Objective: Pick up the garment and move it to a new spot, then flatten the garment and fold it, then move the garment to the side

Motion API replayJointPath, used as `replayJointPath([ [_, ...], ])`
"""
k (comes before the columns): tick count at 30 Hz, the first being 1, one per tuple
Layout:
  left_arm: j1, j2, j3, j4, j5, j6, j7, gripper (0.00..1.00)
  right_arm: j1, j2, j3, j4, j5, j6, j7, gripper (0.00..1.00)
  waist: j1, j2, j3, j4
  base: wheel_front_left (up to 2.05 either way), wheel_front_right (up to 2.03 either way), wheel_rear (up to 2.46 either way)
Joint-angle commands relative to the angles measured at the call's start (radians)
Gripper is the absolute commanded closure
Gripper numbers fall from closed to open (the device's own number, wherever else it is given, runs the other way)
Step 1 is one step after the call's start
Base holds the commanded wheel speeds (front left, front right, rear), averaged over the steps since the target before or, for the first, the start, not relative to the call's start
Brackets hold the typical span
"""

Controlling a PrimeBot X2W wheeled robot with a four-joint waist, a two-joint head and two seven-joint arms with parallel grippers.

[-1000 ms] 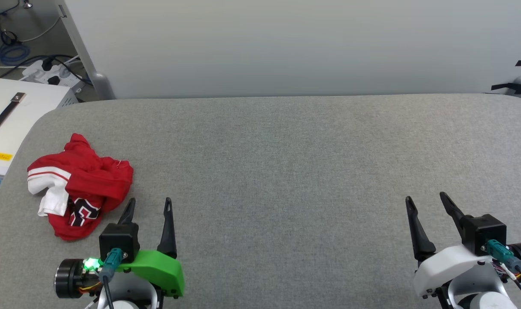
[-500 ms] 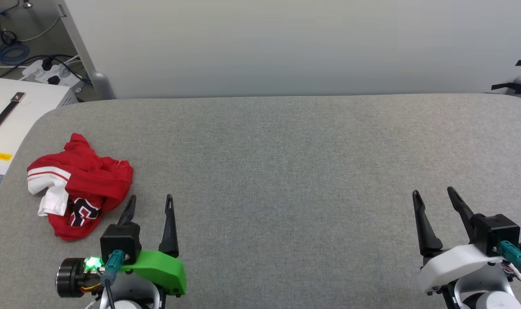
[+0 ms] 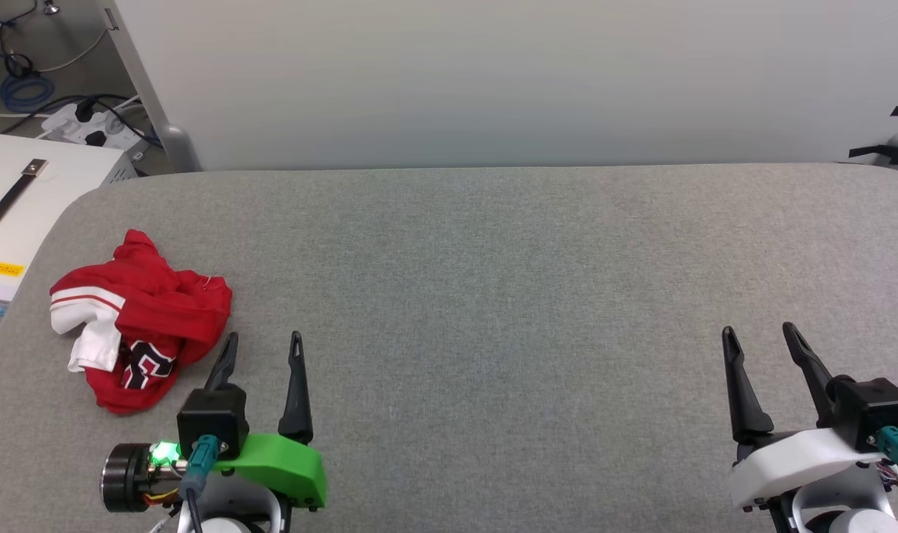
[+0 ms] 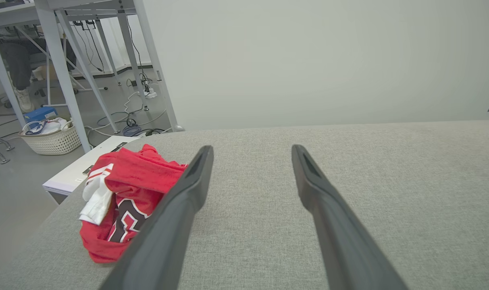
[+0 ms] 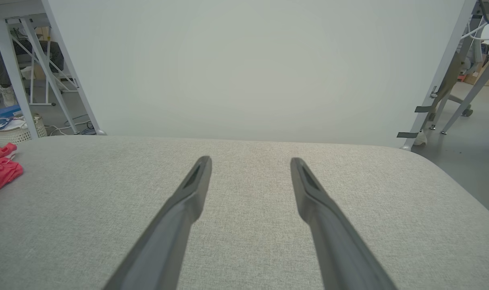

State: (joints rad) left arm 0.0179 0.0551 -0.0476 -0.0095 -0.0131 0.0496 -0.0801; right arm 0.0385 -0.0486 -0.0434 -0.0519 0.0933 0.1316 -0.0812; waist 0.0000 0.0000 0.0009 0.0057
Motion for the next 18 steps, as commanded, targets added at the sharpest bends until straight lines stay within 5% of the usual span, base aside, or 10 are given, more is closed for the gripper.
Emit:
replayJointPath([
  [1,-0.004,-0.002,-0.002,-0.004,-0.004,0.008,-0.01,0.0,0.01,-0.001,-0.004,-0.011,0.01,0.0,-0.011,0.0,0.0,0.0,0.0,0.001,0.0,0.0,0.0],
  [18,0.003,-0.002,-0.017,-0.008,-0.019,0.019,-0.046,0.0,0.032,-0.001,-0.011,-0.022,0.041,0.0,-0.047,0.0,0.0,0.0,0.001,0.008,0.0,0.0,0.0],
])
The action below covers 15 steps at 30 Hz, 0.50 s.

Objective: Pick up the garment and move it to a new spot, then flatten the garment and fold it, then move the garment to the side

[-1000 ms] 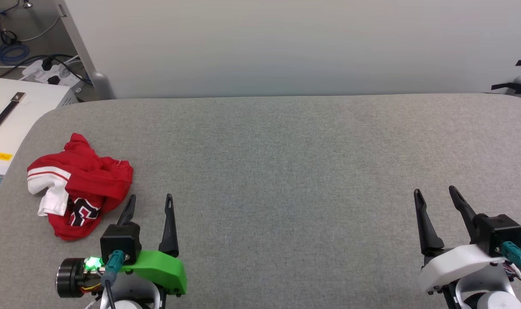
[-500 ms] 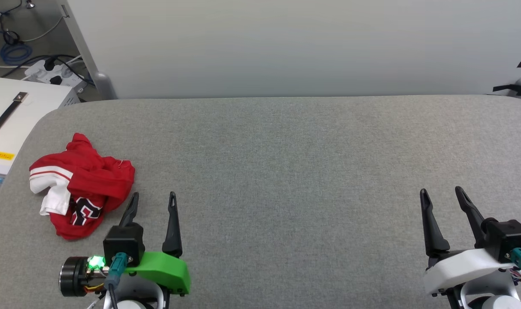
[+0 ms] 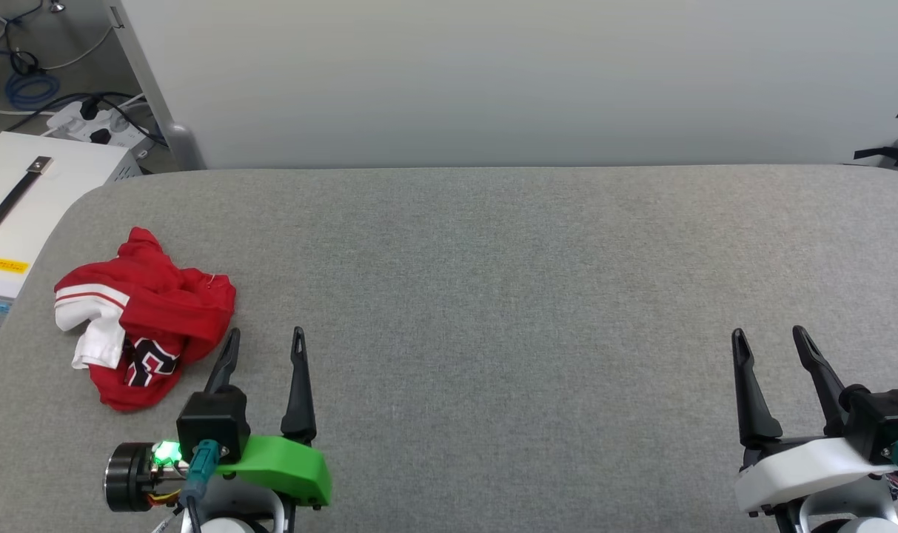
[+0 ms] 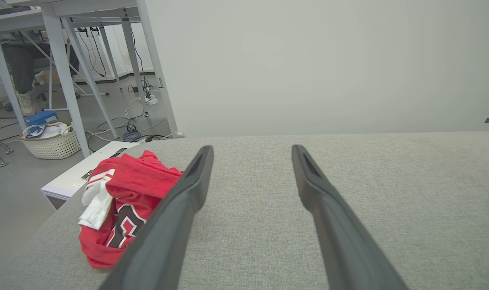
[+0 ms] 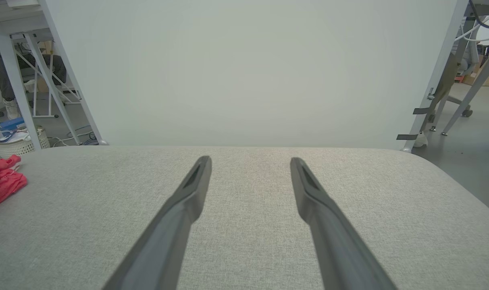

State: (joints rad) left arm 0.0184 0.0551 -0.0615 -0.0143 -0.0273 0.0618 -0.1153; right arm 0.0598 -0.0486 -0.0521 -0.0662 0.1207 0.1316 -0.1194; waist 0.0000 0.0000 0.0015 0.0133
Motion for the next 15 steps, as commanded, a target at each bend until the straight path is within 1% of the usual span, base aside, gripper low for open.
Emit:
replayJointPath([
  [1,0.003,-0.002,-0.004,-0.003,-0.006,0.008,-0.012,0.0,0.011,-0.001,-0.003,-0.008,0.015,0.0,-0.01,0.0,0.0,0.0,0.0,0.001,0.0,0.0,0.0],
  [15,0.005,-0.003,-0.019,0.0,-0.013,0.02,-0.044,0.0,0.027,-0.001,-0.004,-0.026,0.025,-0.001,-0.041,0.0,0.0,0.0,0.001,0.007,0.0,0.0,0.0],
])
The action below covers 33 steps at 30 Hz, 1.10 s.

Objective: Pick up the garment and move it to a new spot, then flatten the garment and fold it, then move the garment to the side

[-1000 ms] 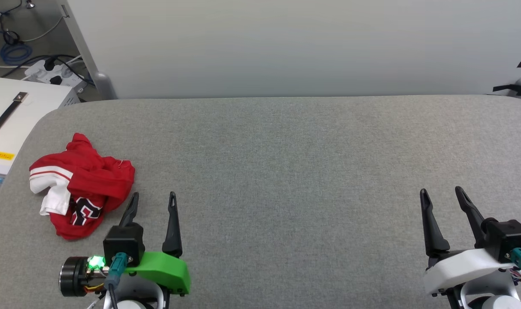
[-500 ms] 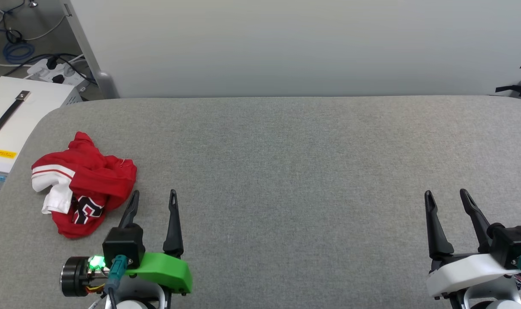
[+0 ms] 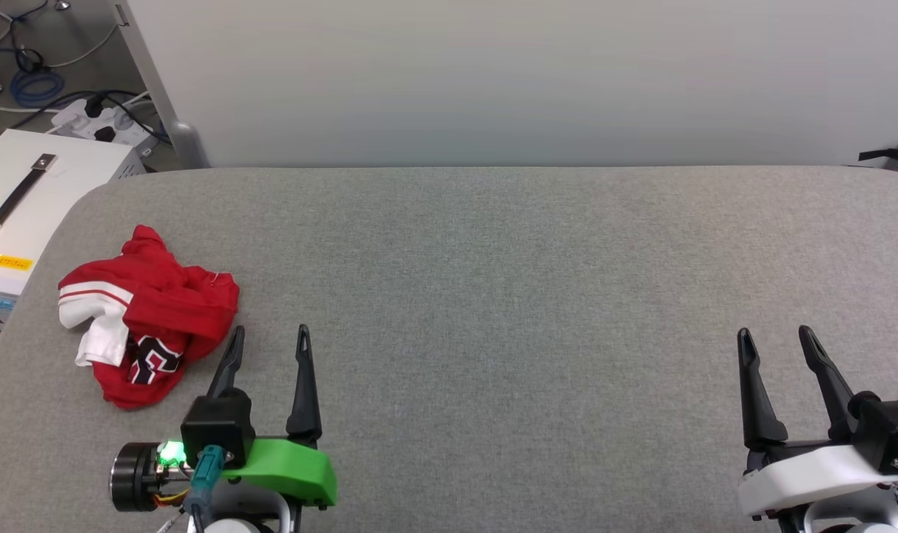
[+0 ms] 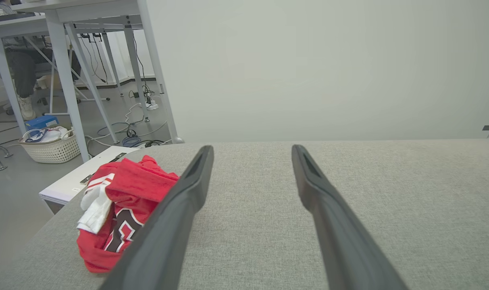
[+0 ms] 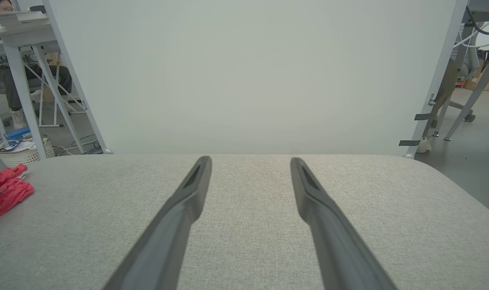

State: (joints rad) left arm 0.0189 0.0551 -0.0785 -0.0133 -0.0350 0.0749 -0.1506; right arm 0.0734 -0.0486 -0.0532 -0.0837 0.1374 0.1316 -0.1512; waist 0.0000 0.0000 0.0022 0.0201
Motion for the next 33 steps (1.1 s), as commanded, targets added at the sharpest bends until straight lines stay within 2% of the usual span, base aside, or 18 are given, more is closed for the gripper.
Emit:
replayJointPath([
  [1,0.005,-0.003,-0.003,0.0,-0.006,0.007,-0.01,0.0,0.014,-0.001,-0.003,-0.01,0.009,-0.001,-0.011,0.0,0.0,0.0,0.0,0.001,0.0,0.0,0.0],
  [33,0.02,-0.004,-0.036,0.014,-0.02,0.002,-0.077,0.0,0.055,-0.001,-0.011,-0.024,0.033,-0.001,-0.077,0.0,0.0,0.0,-0.005,0.013,0.0,0.0,0.0],
])
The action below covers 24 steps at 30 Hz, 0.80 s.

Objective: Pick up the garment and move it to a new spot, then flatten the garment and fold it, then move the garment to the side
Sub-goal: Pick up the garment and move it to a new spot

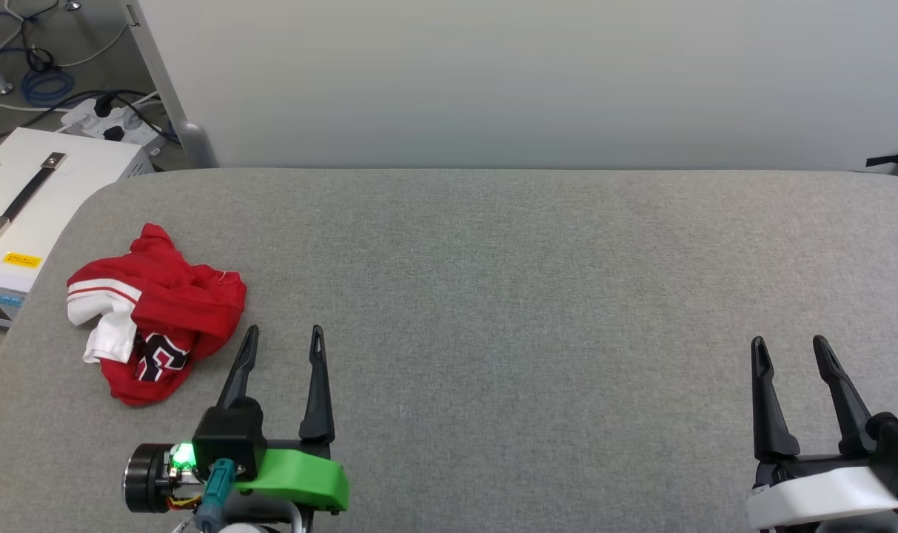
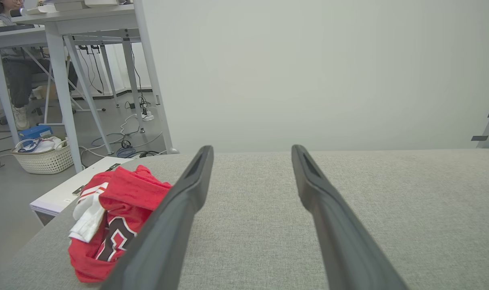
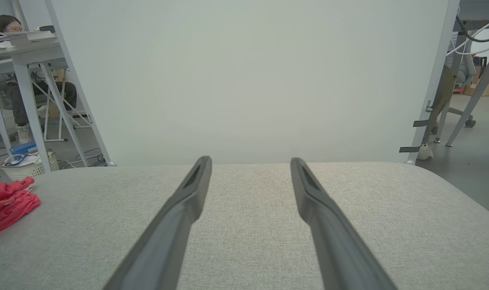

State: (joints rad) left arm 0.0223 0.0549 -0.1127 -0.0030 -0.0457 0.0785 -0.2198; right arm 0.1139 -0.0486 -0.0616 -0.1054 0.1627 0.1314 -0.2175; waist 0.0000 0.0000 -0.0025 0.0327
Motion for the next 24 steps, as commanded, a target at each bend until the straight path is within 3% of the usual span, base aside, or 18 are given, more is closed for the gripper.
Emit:
replayJointPath([
  [1,0.017,-0.004,-0.003,0.004,-0.01,-0.001,-0.009,0.0,0.015,-0.001,-0.003,-0.002,0.008,-0.001,-0.012,0.0,0.0,0.0,0.0,0.001,0.0,0.0,0.0],
  [24,0.022,-0.005,-0.017,0.03,-0.018,0.009,-0.042,0.0,0.034,-0.002,-0.005,0.014,0.019,-0.001,-0.044,0.0,0.0,0.0,0.003,0.013,0.0,0.0,0.0],
])
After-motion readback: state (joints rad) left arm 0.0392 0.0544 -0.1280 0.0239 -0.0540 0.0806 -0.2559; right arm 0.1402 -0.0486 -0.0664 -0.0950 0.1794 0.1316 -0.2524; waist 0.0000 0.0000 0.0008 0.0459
